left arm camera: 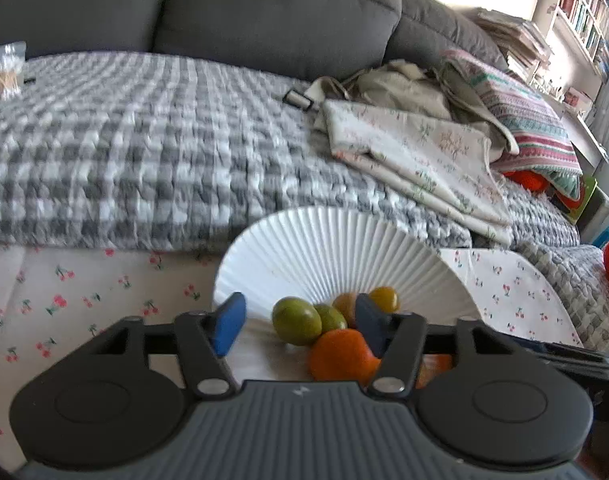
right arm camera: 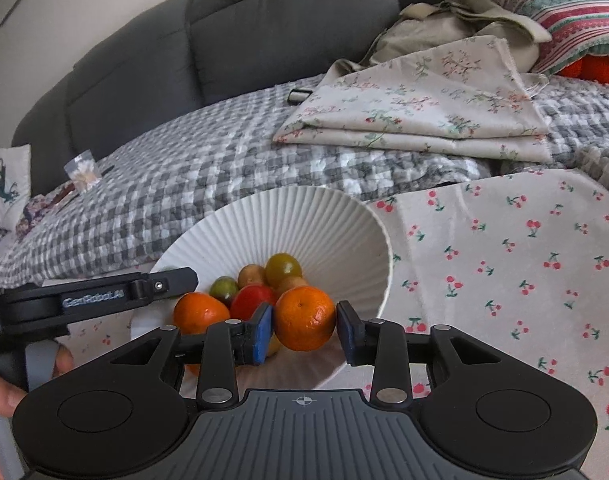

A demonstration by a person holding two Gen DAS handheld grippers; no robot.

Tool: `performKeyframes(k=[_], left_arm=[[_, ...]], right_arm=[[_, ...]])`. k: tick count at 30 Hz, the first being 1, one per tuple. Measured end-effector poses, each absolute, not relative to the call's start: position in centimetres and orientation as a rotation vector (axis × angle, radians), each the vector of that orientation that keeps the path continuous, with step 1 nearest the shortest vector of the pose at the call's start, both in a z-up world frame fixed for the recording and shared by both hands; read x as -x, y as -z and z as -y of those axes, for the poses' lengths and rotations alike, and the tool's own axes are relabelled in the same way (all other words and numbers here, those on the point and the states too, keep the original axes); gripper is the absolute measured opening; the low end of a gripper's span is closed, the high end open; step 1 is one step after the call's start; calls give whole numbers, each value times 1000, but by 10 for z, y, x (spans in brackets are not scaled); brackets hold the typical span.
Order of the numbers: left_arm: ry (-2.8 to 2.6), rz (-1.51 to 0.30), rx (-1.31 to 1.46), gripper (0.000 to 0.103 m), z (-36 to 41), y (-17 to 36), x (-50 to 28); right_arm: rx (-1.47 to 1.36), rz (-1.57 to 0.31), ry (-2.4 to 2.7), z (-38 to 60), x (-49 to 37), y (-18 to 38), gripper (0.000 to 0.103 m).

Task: Organize fruits

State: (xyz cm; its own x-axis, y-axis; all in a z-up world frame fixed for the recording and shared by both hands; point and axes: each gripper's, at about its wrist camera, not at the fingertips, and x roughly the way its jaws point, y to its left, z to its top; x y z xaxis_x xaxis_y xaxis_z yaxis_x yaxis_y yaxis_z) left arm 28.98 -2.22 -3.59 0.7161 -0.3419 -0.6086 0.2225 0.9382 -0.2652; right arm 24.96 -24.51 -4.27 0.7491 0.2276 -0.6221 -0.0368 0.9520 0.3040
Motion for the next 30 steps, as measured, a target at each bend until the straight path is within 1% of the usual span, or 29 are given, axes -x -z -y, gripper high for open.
performKeyframes(k=[1,3,5,7,11,13,18,21,23,24,27,30], left_arm=[[319,-701,171,62,22,32,-288],[320,-695,167,64,21,25,-284],[314,-692,172,67,19,18,-278],[303,-689,172,67,16,12,-272],[265,-680,184,71,5,-2,-254],[247,-680,192,72,0,-7,-243],[209,-698,176,73,-4,-13,-208],[201,-712,175,73,-2,-18,-184],[195,-706,168,77,-1,-22,-168],[188,-703,161,77,-1,-24,-161],[161,-691,144,78,2,-30,-140],[139,-698,142,84,3,-31,-121]], right_arm=[[-299,-702,-147,248,-248,40,51],[-319,-689,-146,251,-245,35,53],[-335,-684,-145,254,-240,30,57],[-354,-680,-156,256,-235,25,62],[-405,-656,-176,262,-220,10,63],[-432,-641,-180,267,-210,3,67],[-496,-625,-192,273,-181,-9,68],[-471,-638,-205,265,-163,-16,68],[-451,-636,-218,259,-149,-21,71],[-450,-638,-224,256,-142,-22,74],[-426,-650,-244,246,-121,-24,75],[-368,-656,-244,235,-99,-25,76]])
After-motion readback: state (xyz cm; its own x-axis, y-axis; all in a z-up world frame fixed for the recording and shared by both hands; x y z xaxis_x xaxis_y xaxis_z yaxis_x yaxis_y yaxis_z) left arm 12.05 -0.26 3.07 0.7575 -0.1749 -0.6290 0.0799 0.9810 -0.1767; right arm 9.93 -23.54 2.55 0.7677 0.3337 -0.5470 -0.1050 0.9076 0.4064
